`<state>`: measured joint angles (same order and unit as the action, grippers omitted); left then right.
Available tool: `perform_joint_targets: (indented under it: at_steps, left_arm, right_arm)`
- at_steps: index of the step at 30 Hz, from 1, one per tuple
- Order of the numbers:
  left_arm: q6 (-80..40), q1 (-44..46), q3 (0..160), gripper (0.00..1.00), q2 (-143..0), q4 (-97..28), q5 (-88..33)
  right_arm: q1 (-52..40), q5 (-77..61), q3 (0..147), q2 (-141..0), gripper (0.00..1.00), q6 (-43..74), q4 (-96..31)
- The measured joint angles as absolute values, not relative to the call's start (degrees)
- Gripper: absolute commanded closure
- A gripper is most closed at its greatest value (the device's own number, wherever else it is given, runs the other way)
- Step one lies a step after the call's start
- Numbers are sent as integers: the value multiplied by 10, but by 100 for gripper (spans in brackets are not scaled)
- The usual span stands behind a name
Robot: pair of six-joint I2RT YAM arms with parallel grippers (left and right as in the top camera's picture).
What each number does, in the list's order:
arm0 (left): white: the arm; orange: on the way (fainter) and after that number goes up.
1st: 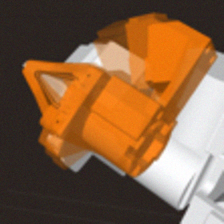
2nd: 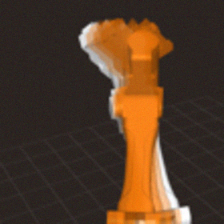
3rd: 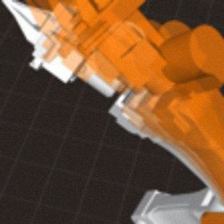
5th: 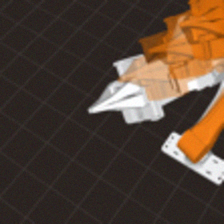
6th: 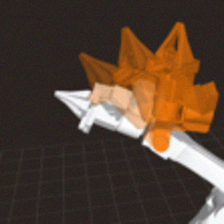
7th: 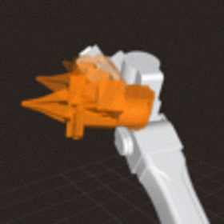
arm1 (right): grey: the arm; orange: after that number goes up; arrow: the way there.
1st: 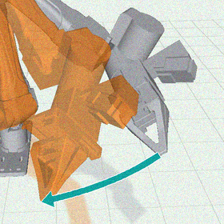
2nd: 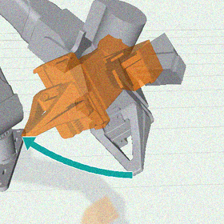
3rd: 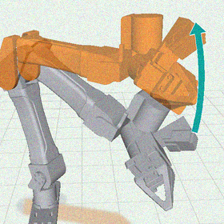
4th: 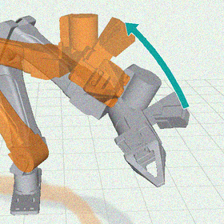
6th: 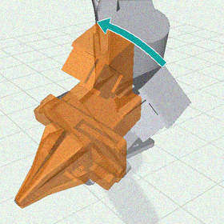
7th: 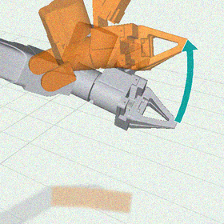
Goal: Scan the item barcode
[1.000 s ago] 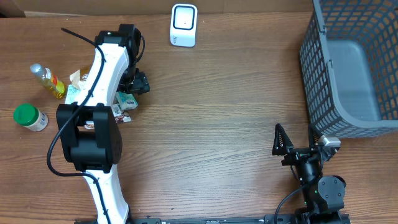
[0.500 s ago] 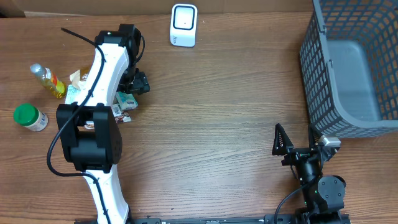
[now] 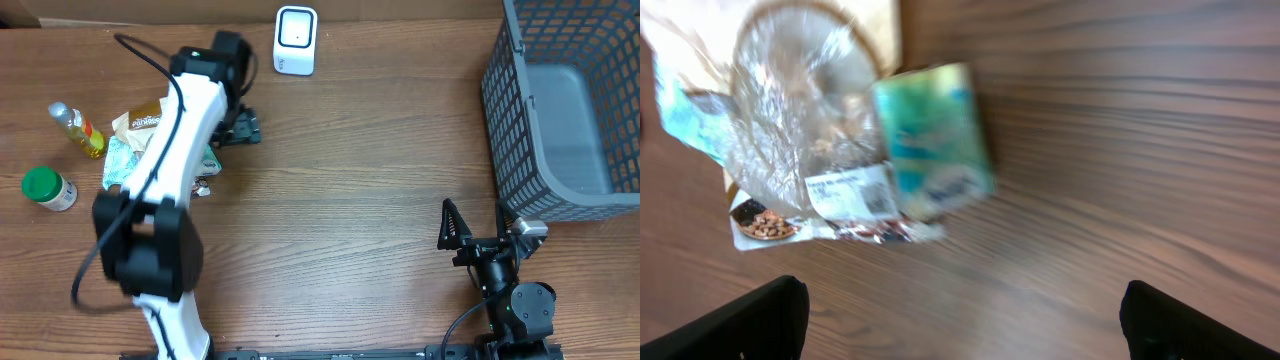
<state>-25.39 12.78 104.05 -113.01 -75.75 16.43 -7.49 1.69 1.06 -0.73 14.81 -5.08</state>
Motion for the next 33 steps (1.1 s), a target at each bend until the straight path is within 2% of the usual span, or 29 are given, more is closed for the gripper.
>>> perform_joint_targets:
  at_steps: [5,11,23,26,33]
  left_arm:
    - [-254,205,1041,0,-987,-757,162]
    - [-254,254,1042,0,-876,-762,162]
    - [-254,226,1005,0,-834,-790,166]
    - [-254,191,924,1,-786,-733,148]
    - [-254,76,618,0,-636,-474,67]
  right_arm:
    - [-75,17,11,-7,0,148,-51]
    - [-75,17,11,-7,0,148,-51]
    - [-75,17,11,-7,0,148,-51]
    - [-75,17,11,-7,0,148,-51]
    - [-75,17,11,-7,0,148,-51]
